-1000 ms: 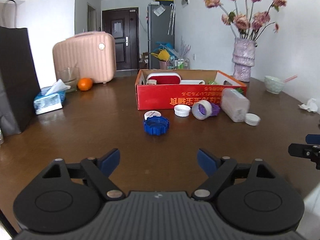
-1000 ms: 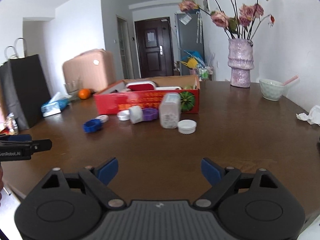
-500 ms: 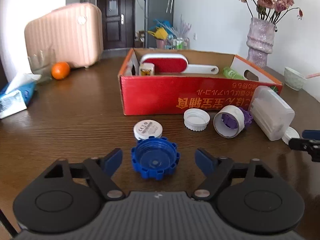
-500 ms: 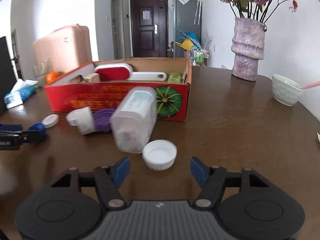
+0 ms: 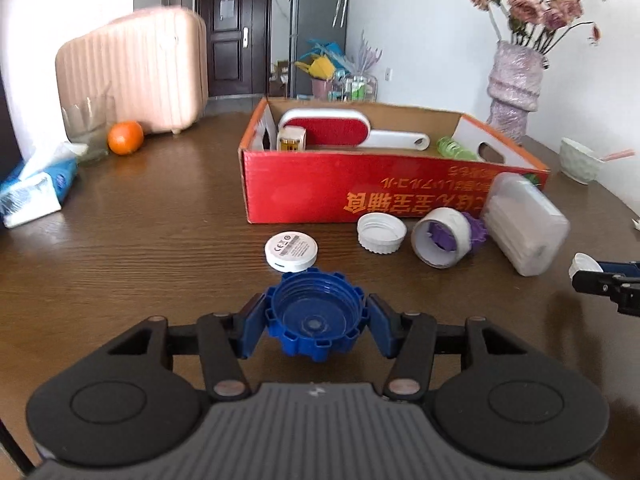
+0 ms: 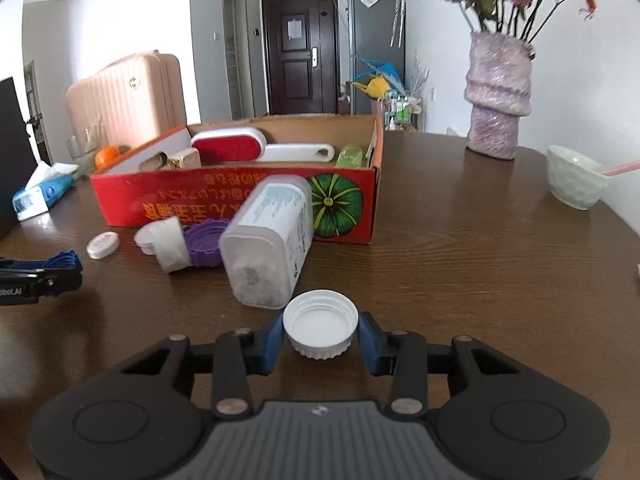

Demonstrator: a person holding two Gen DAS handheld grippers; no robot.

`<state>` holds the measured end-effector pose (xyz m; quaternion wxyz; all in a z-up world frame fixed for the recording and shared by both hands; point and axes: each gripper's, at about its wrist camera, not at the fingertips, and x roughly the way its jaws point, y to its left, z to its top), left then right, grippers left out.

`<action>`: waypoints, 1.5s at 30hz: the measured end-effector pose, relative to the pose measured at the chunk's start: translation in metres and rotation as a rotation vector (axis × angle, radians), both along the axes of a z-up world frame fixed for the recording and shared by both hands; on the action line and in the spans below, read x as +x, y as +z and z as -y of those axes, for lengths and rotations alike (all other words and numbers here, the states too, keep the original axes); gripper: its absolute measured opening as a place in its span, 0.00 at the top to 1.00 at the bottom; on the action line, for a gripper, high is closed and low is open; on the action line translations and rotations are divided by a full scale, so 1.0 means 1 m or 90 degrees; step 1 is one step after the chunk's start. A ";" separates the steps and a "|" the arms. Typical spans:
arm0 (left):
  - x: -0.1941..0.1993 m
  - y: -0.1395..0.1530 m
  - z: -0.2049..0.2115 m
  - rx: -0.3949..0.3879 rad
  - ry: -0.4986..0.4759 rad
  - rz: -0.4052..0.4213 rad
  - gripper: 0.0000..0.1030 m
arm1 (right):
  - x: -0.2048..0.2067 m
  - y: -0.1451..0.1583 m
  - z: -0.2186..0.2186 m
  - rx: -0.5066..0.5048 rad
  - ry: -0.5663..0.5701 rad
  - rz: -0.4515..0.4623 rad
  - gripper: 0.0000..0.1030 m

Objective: Organize rigid objects
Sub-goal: 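Grasp the blue ridged cap with the left gripper while the right gripper grasps a white cap, then lift the blue cap and white cap toward the red box with both grippers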

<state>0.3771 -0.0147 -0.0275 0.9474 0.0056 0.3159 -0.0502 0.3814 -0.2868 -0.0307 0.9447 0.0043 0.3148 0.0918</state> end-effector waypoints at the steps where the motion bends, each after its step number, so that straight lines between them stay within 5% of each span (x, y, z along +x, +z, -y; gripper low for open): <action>1: -0.011 0.005 0.000 0.003 -0.003 0.008 0.47 | -0.007 0.003 0.000 0.004 0.000 0.004 0.62; 13: -0.154 0.054 -0.010 -0.010 -0.017 0.098 0.47 | -0.143 0.039 -0.017 0.059 0.044 0.075 0.62; 24: -0.239 0.071 -0.013 -0.023 -0.028 0.162 0.47 | -0.236 0.056 -0.027 0.073 0.057 0.132 0.62; 34: -0.248 0.077 -0.017 -0.035 -0.026 0.179 0.47 | -0.256 0.066 -0.033 0.092 0.071 0.154 0.62; 45: -0.208 0.078 -0.025 -0.040 -0.011 0.165 0.47 | -0.222 0.073 -0.033 0.099 0.070 0.152 0.62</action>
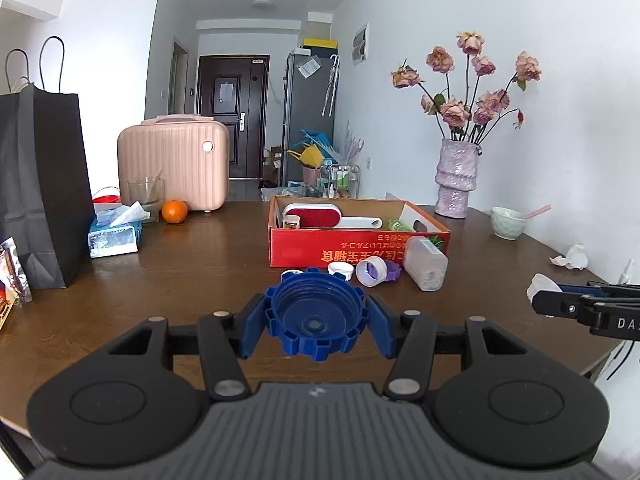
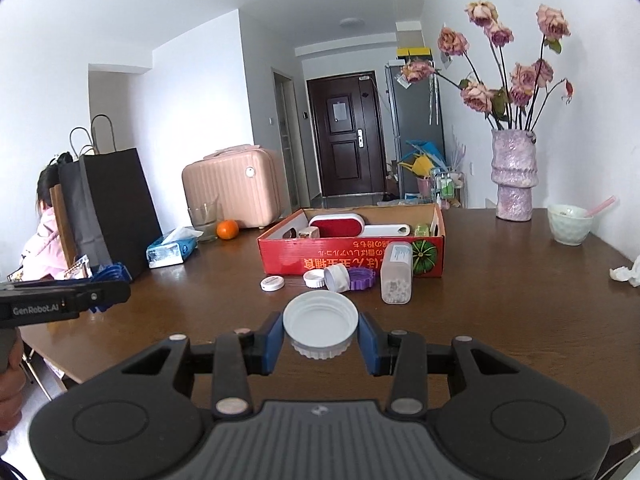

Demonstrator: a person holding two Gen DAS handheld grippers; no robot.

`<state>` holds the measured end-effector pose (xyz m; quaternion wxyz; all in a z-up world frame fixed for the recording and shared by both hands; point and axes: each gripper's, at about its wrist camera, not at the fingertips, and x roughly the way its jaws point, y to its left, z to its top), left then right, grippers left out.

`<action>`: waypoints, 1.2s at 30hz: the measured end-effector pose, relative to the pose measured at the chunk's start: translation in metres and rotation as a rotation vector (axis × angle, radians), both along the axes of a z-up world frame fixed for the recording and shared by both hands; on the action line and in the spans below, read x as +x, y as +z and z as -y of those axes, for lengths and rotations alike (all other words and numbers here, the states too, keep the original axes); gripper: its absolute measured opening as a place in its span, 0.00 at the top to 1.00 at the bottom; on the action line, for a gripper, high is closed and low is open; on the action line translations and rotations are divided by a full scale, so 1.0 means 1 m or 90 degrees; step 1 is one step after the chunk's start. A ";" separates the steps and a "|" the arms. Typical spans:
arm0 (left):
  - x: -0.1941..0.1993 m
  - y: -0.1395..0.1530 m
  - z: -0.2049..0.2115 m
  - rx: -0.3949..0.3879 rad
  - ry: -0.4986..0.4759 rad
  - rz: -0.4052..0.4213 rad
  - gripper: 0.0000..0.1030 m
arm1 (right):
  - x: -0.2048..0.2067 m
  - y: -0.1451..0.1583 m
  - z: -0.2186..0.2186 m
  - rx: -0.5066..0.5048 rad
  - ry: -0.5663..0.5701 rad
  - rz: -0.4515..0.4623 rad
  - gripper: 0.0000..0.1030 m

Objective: Organize rigid objects
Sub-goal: 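Lift the blue cap and white cap toward the red box with both grippers, then lower both caps into the red box and open both grippers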

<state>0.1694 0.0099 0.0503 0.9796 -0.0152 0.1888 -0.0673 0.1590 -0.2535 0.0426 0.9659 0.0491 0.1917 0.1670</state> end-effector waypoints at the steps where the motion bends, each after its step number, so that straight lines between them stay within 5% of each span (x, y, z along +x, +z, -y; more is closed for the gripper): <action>1: 0.006 0.000 0.000 0.000 -0.001 -0.001 0.47 | 0.006 0.000 0.000 0.002 0.000 -0.002 0.62; 24: 0.183 0.004 0.015 0.028 -0.032 0.026 0.47 | 0.186 0.007 -0.006 -0.032 -0.015 0.003 0.62; 29: 0.242 0.004 0.012 0.033 -0.035 0.020 0.47 | 0.245 0.011 -0.007 -0.045 -0.009 0.004 0.62; 36: 0.363 0.010 0.003 -0.032 -0.074 -0.055 0.47 | 0.344 0.016 -0.011 -0.063 0.009 -0.010 0.62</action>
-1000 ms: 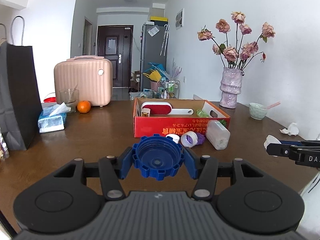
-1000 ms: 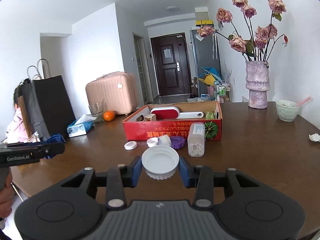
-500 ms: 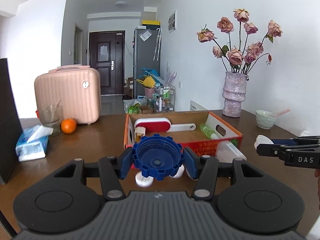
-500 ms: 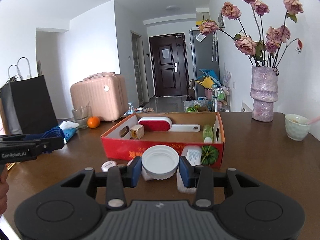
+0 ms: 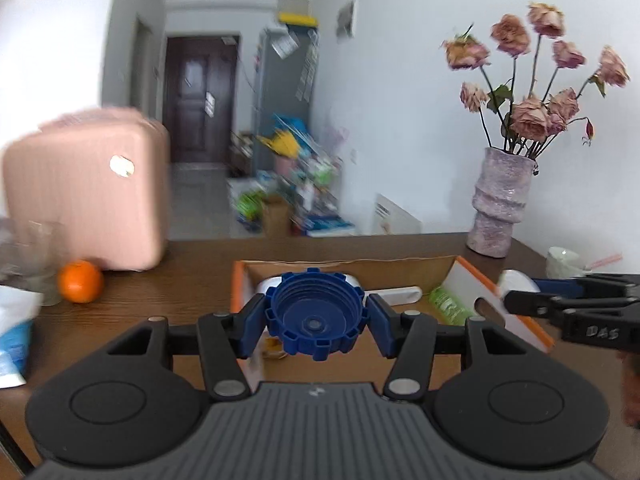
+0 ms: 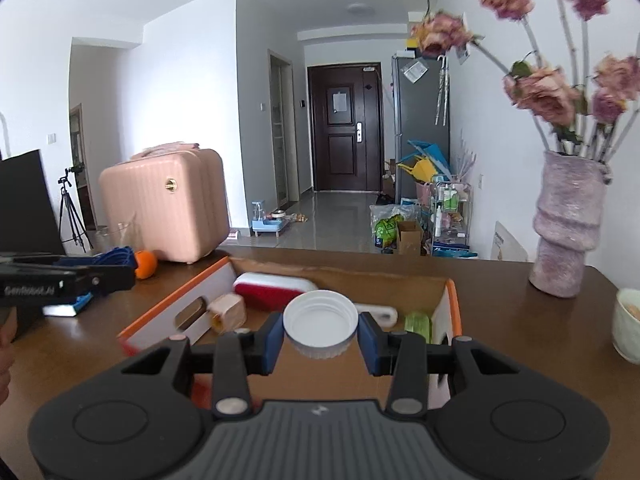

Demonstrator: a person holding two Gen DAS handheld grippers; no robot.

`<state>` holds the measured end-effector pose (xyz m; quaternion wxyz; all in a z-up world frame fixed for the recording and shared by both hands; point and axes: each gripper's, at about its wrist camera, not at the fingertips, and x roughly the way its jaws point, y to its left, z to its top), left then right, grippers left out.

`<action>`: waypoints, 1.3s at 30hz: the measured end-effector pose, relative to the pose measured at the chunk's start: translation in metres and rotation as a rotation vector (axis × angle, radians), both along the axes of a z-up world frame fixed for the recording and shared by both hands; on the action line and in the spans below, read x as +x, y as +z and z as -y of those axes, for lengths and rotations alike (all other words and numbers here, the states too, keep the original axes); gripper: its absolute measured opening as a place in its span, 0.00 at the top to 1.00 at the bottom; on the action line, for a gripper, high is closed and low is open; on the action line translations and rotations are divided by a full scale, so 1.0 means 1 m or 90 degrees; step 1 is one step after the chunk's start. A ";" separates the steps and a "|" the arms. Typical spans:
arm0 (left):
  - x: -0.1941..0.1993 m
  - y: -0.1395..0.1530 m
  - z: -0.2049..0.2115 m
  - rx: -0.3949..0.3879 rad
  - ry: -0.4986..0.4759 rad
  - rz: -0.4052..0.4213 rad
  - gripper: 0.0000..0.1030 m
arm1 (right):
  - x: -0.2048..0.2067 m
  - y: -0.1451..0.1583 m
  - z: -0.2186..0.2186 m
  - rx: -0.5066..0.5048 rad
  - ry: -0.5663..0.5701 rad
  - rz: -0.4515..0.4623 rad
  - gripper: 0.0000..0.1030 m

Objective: Organize rigid objects
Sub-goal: 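Lower both caps into the red box and open both grippers, then withdraw both grippers from the box back over the table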

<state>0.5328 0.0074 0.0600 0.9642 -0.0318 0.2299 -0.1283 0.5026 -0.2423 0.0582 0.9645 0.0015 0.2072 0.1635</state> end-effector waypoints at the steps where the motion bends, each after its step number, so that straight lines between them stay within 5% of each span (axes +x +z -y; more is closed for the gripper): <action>1: 0.018 -0.002 0.000 -0.010 0.004 -0.023 0.47 | 0.017 0.000 0.000 -0.001 0.004 -0.008 0.62; 5: 0.085 -0.016 0.019 0.012 -0.024 -0.086 0.47 | 0.092 -0.011 0.002 0.023 0.028 -0.095 0.62; 10: 0.151 -0.045 0.042 0.096 -0.050 -0.161 0.46 | 0.179 -0.034 -0.002 0.018 0.005 -0.224 0.62; 13: 0.166 -0.060 0.044 0.106 -0.054 -0.204 0.46 | 0.200 -0.049 -0.011 -0.030 -0.018 -0.252 0.60; 16: 0.161 -0.061 0.046 0.111 -0.067 -0.192 0.30 | 0.208 -0.061 -0.018 -0.072 -0.018 -0.263 0.44; 18: 0.160 -0.061 0.046 0.110 -0.070 -0.195 0.28 | 0.210 -0.067 -0.020 -0.086 -0.025 -0.271 0.41; 23: 0.149 -0.049 0.036 0.085 -0.060 -0.176 0.26 | 0.202 -0.055 -0.018 -0.099 -0.036 -0.252 0.41; 27: 0.126 -0.012 0.019 0.071 -0.047 -0.146 0.24 | 0.178 -0.026 -0.015 -0.097 -0.023 -0.241 0.39; 39: -0.020 0.092 -0.011 0.103 0.085 0.017 0.17 | 0.040 0.098 -0.009 -0.084 -0.023 -0.111 0.28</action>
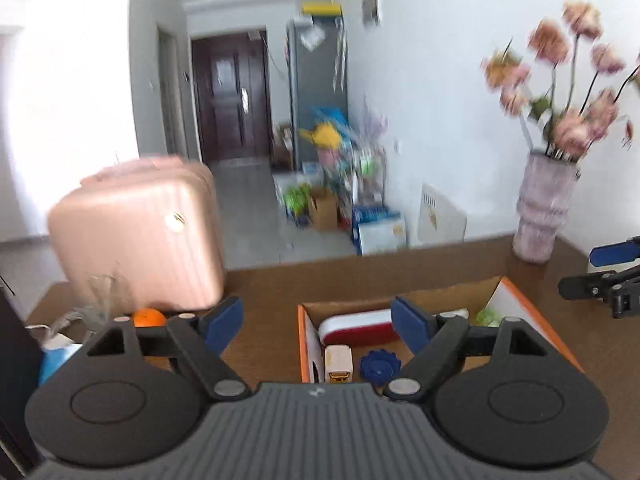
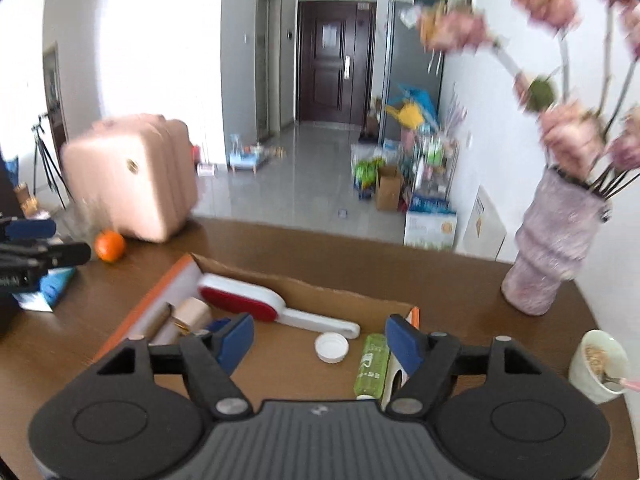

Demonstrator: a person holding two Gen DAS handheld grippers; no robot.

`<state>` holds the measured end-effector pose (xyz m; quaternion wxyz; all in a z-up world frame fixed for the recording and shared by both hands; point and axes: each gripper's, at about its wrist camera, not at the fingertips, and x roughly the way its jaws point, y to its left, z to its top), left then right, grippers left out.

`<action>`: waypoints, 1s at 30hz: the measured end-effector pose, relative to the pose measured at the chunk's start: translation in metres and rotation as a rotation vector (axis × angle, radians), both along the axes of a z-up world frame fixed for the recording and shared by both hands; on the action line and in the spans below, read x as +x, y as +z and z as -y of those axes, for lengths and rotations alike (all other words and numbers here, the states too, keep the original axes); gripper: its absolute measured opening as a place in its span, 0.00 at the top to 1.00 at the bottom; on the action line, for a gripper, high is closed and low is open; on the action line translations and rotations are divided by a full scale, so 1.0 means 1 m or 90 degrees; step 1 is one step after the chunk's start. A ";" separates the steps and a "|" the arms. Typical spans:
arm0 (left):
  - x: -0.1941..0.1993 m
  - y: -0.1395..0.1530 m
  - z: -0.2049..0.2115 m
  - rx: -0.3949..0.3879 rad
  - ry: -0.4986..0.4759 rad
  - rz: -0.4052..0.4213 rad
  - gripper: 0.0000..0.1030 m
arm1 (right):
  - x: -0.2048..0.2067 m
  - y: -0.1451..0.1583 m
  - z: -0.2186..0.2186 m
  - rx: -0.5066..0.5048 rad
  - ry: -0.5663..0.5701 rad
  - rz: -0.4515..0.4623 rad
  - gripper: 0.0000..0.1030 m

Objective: Organize rigid objects
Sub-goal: 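Withdraw both grippers from the box back over the table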

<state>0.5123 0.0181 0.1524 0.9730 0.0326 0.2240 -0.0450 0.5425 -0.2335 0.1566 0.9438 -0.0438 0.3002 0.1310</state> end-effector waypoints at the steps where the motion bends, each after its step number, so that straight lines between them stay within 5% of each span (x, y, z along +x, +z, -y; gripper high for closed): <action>1: -0.018 0.005 0.000 -0.004 0.002 0.019 0.16 | -0.016 0.006 -0.001 0.010 0.003 0.019 0.25; 11: -0.164 -0.014 0.002 -0.020 -0.014 0.157 0.03 | -0.171 0.003 -0.006 0.054 0.038 0.181 0.13; 20: -0.238 -0.051 -0.002 0.004 0.006 0.180 0.01 | -0.267 -0.027 -0.007 0.060 0.012 0.274 0.10; 24: -0.268 -0.074 -0.007 0.000 -0.008 0.163 0.00 | -0.299 -0.052 0.000 0.087 0.017 0.264 0.06; 30: -0.311 -0.115 -0.018 -0.030 -0.021 0.109 0.00 | -0.330 -0.104 0.006 0.082 0.024 0.171 0.04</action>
